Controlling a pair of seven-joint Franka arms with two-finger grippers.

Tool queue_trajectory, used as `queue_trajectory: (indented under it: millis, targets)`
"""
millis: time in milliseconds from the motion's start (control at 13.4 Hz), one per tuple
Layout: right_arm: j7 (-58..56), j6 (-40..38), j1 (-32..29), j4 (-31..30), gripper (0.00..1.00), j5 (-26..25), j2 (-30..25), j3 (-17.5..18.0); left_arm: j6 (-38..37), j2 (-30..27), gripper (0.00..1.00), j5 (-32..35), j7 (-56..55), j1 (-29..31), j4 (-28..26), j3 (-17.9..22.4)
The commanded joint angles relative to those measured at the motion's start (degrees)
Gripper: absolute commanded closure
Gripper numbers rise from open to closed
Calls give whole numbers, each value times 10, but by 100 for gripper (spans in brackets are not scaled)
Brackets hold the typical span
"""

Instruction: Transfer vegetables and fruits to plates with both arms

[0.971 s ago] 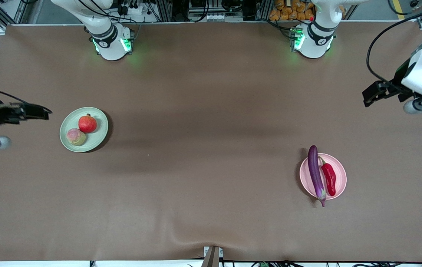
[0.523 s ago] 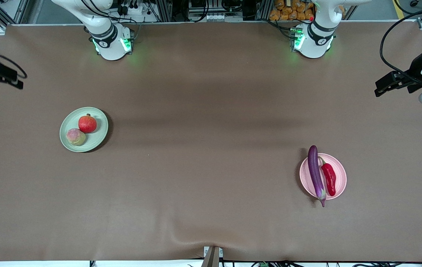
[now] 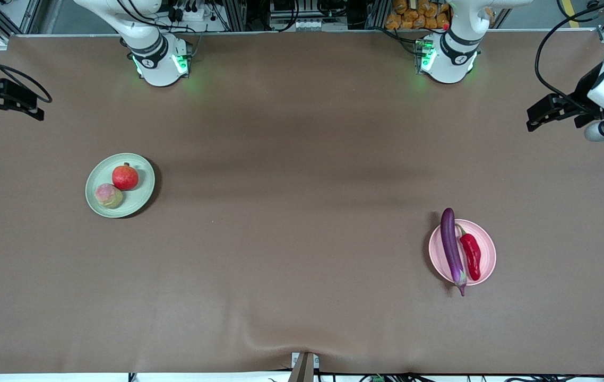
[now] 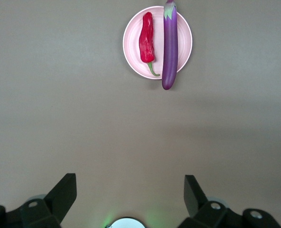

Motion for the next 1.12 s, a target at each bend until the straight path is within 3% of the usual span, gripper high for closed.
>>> queue_trajectory:
  millis: [0,523,1046]
  targets:
    - [-26,-41,-5,34,0,28,6,0,-30,-11,0,0,9,0,12,2]
    - [-84,-33,-13,32,0,34,6,-1,-65,-11,0,0,9,4,81,7]
    - [-85,-38,-21,27,0,35,5,-1,-66,-10,0,1,6,3,84,3]
